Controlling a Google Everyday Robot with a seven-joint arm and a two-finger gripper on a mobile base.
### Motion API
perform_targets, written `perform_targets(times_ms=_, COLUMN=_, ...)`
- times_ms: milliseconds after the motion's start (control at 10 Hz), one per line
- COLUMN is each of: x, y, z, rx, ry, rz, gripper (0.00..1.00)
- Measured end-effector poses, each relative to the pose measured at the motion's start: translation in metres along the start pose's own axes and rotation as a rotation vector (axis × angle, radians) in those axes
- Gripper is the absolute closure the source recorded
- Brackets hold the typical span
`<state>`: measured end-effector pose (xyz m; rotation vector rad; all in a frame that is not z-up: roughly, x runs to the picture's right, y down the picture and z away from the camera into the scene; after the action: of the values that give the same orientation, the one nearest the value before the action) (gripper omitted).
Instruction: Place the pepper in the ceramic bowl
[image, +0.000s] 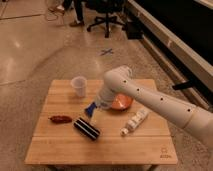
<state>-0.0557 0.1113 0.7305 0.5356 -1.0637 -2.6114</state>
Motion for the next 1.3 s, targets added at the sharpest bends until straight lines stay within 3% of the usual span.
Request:
perform_targets(times_ms=600, x=0.000, y=0.000, z=0.001, rx=-0.003, ry=-0.003, rz=-0.004, gripper=0.20)
perform_targets(times_ms=800, x=0.003, y=0.015, z=0.008, rx=-0.071, ry=-0.001, rz=-0.021, gripper=0.20)
perform_targets(times_ms=1100, x=0.032, y=0.038, z=0.042, rx=-0.194, ry=0.036, rz=-0.063, gripper=0.20)
perform_targets(times_ms=1300, x=0.037, y=0.037, z=0.062, rx=-0.206, ry=0.050, rz=-0.058, gripper=0.20)
